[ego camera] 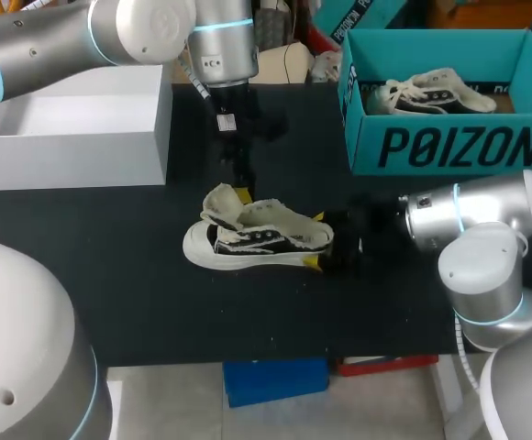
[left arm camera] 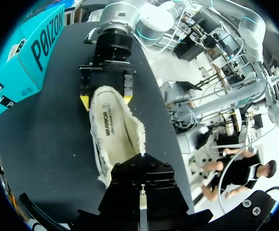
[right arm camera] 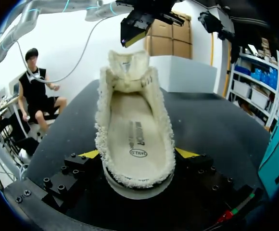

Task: Take the shoe out of the shoebox, open the shoe tongue, remove and reinsert the insole, then place the shoe into the shoebox

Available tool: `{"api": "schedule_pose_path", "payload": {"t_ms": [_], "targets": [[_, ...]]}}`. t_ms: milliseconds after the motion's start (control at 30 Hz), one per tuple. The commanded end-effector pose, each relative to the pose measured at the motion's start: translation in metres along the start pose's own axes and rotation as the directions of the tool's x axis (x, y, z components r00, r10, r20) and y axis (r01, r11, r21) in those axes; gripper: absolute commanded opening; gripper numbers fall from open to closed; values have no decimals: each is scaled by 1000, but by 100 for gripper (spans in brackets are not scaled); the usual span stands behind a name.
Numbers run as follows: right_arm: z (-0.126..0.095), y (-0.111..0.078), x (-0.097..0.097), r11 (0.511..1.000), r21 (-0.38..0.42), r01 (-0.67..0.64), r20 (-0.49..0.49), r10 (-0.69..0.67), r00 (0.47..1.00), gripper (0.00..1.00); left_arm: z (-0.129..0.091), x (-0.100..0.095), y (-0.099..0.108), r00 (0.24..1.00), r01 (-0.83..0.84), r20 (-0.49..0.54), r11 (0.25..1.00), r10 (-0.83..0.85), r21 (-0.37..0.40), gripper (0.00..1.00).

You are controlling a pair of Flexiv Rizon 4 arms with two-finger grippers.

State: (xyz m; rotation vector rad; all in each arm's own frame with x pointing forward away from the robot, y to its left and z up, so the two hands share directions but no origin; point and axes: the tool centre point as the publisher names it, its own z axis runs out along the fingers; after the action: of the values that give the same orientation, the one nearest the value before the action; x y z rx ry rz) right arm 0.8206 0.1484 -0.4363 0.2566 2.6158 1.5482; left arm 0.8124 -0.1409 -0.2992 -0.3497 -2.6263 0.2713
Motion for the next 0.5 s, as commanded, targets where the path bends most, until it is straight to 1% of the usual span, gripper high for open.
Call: {"api": "schedule_pose_path", "payload": {"t_ms": [33, 100, 133, 167, 233, 400, 500], "targets": [[1, -1, -1, 1000, 2, -1, 1, 1, 1000, 0, 0, 1, -1, 997, 44, 58, 999, -43, -9, 0], [1, -1, -1, 1000, 2, -1, 1, 1, 1000, 0, 0, 0, -3, 993, 73, 100, 997, -69, -38, 0], [1, -1, -1, 1000, 2, -1, 1, 1, 1000, 0, 0, -1, -5, 992, 64, 108, 997, -59, -39, 0], [1, -1, -1, 1000, 2, -1, 1, 1, 1000, 0, 1, -2, -6, 993, 53, 110, 998, -50, -24, 0], [1, -1, -1, 1000, 2, -1, 1, 1, 1000, 0, 3, -6, -8, 991, 71, 118, 996, -66, -46, 0], [1, -1, -1, 1000, 2, -1, 1, 1, 1000, 0, 14, -16, -14, 987, 85, 140, 995, -76, -60, 0], [1, -1, -1, 1000, 2, -1, 1, 1, 1000, 0, 22, -24, -17, 988, 84, 132, 995, -76, -54, 0]]}}
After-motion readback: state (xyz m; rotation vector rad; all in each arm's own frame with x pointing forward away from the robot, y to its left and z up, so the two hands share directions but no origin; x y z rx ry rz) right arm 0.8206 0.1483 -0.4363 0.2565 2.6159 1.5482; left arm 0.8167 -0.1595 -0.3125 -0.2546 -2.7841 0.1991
